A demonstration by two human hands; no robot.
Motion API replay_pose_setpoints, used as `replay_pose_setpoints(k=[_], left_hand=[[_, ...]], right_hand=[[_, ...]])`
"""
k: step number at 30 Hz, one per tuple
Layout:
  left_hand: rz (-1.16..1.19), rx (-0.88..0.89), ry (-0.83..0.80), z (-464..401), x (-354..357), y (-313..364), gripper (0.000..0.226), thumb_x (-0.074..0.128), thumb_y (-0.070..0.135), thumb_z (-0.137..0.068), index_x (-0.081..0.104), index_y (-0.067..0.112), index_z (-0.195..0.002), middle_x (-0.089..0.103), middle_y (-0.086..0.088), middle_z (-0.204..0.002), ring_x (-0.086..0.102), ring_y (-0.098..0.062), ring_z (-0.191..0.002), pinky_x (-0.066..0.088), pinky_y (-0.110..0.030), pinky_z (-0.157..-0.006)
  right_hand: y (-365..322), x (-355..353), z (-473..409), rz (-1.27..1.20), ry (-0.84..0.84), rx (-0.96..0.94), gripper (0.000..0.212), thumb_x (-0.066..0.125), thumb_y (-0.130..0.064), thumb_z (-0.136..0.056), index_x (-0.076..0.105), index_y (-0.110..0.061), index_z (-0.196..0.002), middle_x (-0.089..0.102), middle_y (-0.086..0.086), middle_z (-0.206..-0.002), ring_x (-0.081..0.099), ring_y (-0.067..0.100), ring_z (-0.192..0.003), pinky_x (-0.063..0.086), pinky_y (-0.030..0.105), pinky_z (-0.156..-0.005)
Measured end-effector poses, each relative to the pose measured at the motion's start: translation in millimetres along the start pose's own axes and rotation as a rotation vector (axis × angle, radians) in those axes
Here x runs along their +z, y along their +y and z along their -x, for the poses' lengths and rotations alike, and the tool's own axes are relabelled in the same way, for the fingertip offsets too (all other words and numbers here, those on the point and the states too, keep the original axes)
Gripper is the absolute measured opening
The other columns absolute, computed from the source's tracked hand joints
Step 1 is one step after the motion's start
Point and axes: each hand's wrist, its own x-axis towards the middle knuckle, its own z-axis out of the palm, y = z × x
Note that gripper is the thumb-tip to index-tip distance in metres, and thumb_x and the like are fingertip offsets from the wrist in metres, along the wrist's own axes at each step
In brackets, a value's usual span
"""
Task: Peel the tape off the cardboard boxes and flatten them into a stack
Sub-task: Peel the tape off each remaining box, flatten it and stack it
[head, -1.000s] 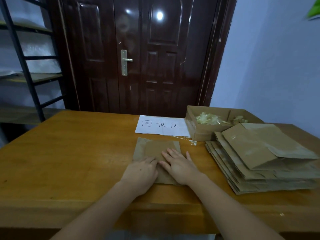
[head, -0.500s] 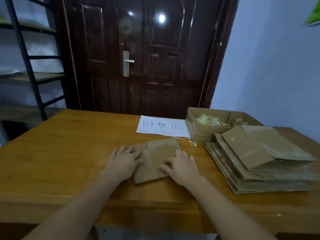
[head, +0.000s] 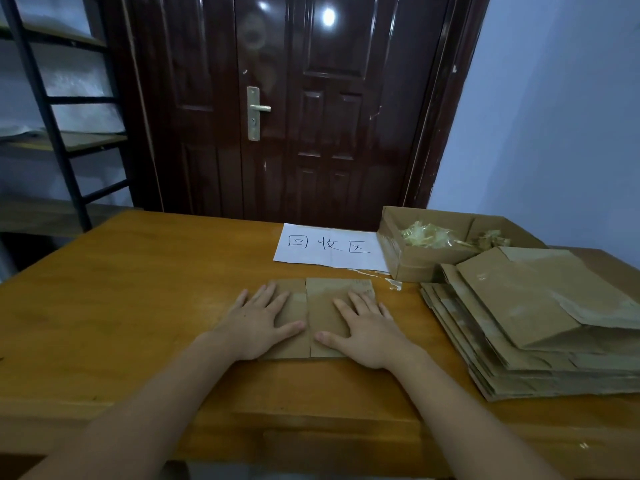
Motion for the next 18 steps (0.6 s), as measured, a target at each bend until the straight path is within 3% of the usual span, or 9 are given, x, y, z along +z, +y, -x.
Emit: replay_pose_setpoints(k=[6,11,14,18], left_hand=[[0.003,-0.008,0.007,2.5,-4.0,3.9,0.118,-0.004,0.098,-0.067,0.005,0.032,-0.164,-0.005,-0.003,-0.173,-0.003,-0.02,-0.159,-0.005,-0.045,-0.126],[0.014,-0.169,0.02,9.6,-1.4,18.2,0.106,-0.002,0.093,-0.074,0.008,0.037,-0.164,0.009,-0.012,-0.171,0.003,-0.028,-0.159,-0.004,-0.054,-0.125],[0.126,-0.166,0.1,9.7,2.0,31.0,0.081,0.027,0.076,-0.097,0.024,0.028,-0.162,0.023,-0.014,-0.168,0.015,-0.031,-0.156,0.008,-0.05,-0.127],[0.486,-0.205,0.272,6.7,3.0,41.5,0.06,0.067,0.052,-0.094,0.055,0.02,-0.143,0.043,-0.007,-0.153,0.044,-0.027,-0.137,0.037,-0.043,-0.115]], right_hand=[[0.8,-0.3,-4.7,-0.03,0.021,-0.001,0.118,0.014,-0.106,-0.063,0.013,-0.04,-0.16,0.002,-0.005,-0.17,-0.003,0.017,-0.156,-0.001,0.052,-0.125],[0.9,10.1,-1.7,-0.057,0.142,0.051,0.12,0.013,-0.109,-0.059,0.019,-0.041,-0.159,0.006,-0.005,-0.17,-0.002,0.02,-0.156,-0.001,0.052,-0.125],[-3.2,10.9,1.4,-0.067,0.167,0.136,0.128,0.013,-0.112,-0.054,0.021,-0.04,-0.159,0.002,0.0,-0.171,-0.006,0.03,-0.156,-0.004,0.056,-0.124],[-3.0,8.1,8.2,-0.175,0.228,0.183,0.123,0.026,-0.111,-0.054,0.032,-0.04,-0.155,-0.005,-0.006,-0.17,-0.001,0.028,-0.156,0.008,0.053,-0.124]])
